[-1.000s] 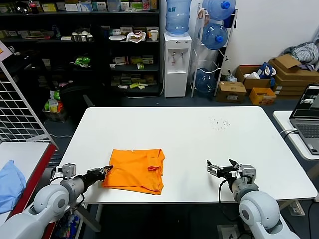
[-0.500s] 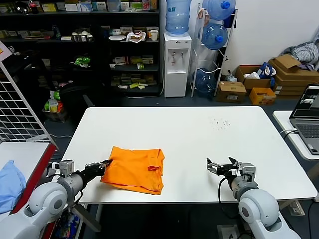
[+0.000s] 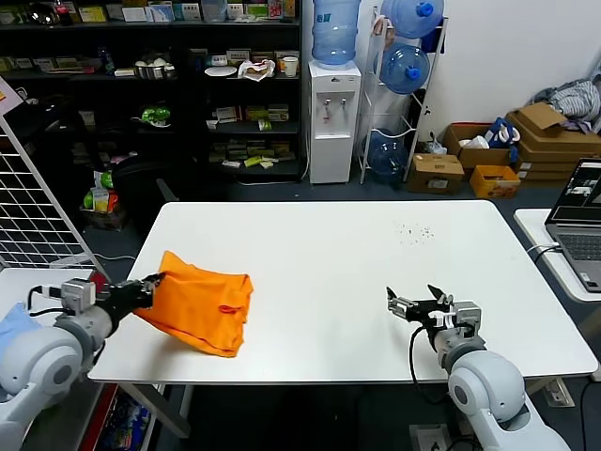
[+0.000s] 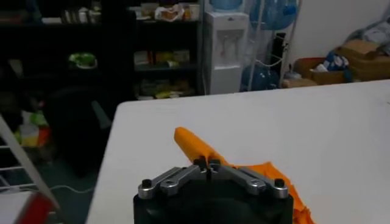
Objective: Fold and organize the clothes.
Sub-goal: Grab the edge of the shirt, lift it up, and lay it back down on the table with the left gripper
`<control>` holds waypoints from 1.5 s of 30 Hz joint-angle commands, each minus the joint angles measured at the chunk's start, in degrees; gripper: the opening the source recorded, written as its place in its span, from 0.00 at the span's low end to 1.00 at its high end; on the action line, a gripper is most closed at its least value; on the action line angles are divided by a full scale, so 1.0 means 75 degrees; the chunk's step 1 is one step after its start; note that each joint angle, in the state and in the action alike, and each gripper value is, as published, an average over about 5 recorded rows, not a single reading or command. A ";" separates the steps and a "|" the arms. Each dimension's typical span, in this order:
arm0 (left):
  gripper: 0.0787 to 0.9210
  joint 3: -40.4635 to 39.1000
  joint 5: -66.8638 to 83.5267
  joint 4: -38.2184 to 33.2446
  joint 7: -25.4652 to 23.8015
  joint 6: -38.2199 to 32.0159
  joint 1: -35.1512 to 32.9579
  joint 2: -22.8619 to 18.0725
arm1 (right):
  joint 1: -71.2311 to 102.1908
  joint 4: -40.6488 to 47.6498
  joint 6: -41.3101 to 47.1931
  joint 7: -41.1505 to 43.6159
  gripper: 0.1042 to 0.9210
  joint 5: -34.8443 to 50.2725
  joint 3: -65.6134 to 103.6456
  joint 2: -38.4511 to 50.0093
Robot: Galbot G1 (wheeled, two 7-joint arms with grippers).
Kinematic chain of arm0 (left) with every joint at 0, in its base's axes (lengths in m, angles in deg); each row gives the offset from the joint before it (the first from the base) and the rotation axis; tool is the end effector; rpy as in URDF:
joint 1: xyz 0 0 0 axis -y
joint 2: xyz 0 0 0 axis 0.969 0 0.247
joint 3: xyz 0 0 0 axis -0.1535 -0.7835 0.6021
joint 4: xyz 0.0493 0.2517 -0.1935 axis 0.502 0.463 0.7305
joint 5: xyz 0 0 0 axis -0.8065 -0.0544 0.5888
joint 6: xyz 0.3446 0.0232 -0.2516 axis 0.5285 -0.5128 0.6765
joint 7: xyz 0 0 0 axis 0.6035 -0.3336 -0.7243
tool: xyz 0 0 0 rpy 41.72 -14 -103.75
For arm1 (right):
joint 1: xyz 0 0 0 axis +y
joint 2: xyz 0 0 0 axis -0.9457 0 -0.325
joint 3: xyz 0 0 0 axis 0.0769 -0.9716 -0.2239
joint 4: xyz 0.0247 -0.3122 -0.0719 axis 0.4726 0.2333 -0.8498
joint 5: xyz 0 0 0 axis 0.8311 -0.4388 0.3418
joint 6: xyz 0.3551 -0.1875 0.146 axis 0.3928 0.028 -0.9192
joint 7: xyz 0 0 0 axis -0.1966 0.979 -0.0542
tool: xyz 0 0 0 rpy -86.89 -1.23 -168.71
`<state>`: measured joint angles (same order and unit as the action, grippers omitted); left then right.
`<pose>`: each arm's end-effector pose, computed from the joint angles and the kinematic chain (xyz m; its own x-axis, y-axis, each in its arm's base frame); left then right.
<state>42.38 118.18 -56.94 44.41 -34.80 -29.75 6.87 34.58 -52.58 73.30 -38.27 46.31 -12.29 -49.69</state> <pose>0.3533 0.1187 -0.1688 -0.8575 0.1346 0.4966 0.1763 0.9836 0.0378 0.3318 -0.0393 -0.2114 -0.8831 -0.0584 0.4654 -0.0533 0.9983 0.0241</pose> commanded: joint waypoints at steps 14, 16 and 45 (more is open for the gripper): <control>0.03 0.1237 0.0304 0.0363 -0.0125 -0.0284 -0.0669 0.0804 | 0.0150 -0.0138 -0.0033 -0.0059 1.00 -0.0126 0.0230 -0.0059; 0.03 0.0738 0.0874 -0.0233 0.0394 -0.0317 -0.0519 0.0520 | 0.0209 -0.0154 -0.0014 -0.0080 1.00 -0.0170 0.0277 -0.0105; 0.03 -0.7849 0.1830 0.3578 0.3177 -0.0547 0.6387 -0.7346 | 0.1249 -0.0251 0.0149 -0.0319 1.00 -0.0307 0.1826 -0.0527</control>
<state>-6.96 134.93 -40.43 66.21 -38.34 9.03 -35.17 43.22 -54.62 74.48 -40.55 44.08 -0.26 -53.23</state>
